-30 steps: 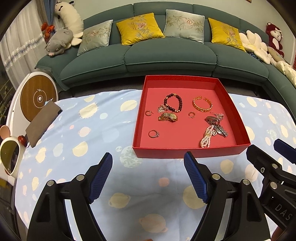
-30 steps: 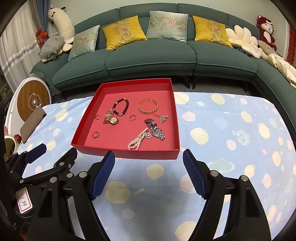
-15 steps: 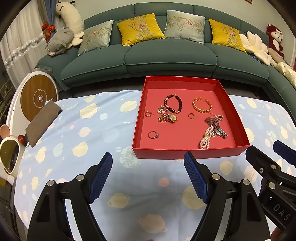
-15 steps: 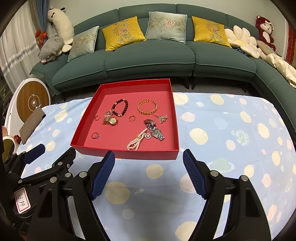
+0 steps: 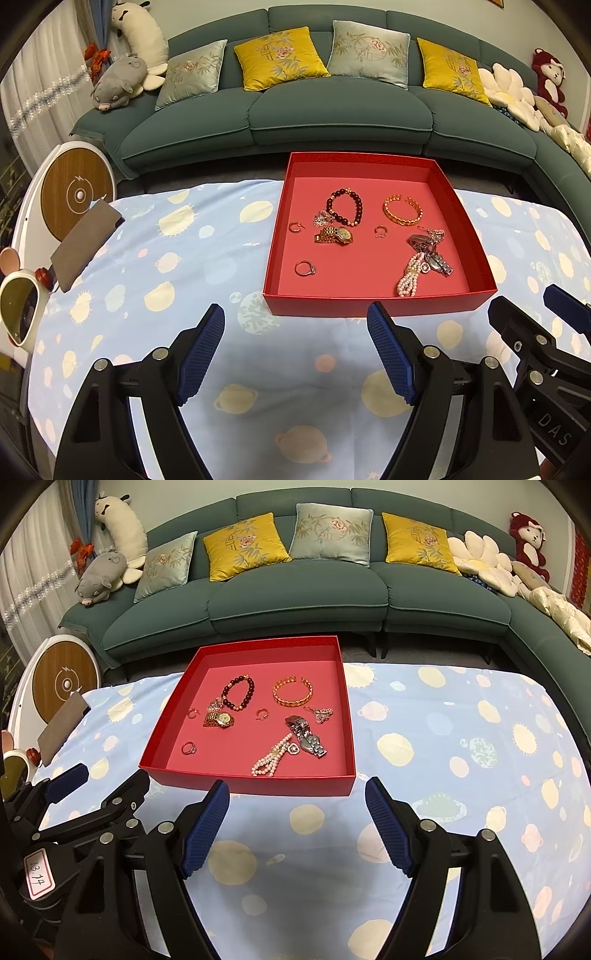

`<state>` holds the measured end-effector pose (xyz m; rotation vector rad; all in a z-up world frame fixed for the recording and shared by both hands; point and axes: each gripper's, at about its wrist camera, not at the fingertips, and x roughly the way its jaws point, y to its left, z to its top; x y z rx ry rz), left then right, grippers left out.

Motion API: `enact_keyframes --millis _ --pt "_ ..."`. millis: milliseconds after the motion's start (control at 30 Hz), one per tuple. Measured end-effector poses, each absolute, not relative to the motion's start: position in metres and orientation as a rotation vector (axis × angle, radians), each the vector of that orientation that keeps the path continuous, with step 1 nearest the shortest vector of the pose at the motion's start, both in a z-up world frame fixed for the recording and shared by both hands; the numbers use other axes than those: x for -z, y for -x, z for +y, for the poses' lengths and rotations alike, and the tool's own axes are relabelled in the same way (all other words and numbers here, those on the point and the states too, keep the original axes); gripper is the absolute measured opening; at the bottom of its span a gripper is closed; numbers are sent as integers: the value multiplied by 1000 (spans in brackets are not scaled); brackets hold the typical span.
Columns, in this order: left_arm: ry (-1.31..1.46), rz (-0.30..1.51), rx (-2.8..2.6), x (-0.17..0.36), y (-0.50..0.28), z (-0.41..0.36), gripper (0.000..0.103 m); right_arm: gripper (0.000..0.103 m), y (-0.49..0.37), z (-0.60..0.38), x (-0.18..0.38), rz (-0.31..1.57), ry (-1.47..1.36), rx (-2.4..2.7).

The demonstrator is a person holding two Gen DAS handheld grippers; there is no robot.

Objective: Organize jewelry

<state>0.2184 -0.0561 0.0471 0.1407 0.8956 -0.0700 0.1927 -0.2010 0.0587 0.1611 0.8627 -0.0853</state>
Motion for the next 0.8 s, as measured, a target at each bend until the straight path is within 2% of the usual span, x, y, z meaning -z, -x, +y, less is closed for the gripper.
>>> enact_keyframes --millis 567,800 --pt "-118 886 49 -48 -216 -57 76 74 -189 -203 -58 854 -156 95" --pt "-113 885 47 -48 -216 -57 75 79 -185 -204 -59 842 -160 120"
